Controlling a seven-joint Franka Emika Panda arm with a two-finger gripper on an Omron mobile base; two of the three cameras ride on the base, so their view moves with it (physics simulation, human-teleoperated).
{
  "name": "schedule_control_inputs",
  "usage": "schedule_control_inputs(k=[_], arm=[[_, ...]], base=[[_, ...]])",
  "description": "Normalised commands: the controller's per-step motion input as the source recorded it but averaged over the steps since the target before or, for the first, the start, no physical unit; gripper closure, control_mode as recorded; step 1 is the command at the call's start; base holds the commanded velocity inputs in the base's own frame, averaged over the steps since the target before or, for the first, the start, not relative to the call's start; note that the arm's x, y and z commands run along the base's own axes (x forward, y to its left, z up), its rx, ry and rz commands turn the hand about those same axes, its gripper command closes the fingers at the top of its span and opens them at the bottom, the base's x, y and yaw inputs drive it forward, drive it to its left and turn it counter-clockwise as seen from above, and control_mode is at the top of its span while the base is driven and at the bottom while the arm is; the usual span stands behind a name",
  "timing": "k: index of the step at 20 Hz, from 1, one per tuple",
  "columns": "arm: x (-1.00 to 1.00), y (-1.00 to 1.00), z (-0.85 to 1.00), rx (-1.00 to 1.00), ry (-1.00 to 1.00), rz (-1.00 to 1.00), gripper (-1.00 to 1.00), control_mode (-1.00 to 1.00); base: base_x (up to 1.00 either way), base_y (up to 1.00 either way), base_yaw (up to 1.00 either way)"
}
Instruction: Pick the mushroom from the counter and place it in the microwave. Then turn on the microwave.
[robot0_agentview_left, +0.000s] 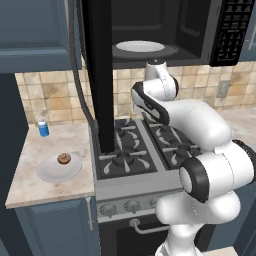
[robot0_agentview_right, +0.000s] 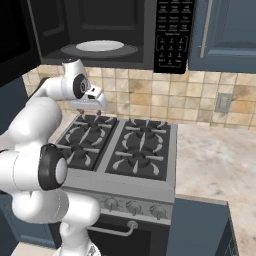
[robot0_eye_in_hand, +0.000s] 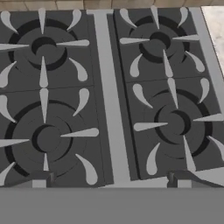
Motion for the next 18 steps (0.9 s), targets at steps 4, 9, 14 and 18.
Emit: schedule_control_inputs(k=[4, 9, 14, 18], arm=[[0.14, 0.11, -0.12, 0.00, 0.00, -0.08, -1.00, -1.00], [0.08, 0.15, -0.14, 0.00, 0.00, -0.07, -1.00, -1.00], [0.03, 0.14, -0.12, 0.00, 0.00, -0.04, -1.00, -1.00], [0.04, 0.07, -0.09, 0.00, 0.01, 0.00, -1.00, -1.00]], base=[[0.00, 0.00, 0.00], [0.00, 0.00, 0.00], [0.00, 0.00, 0.00], [0.00, 0.00, 0.00]])
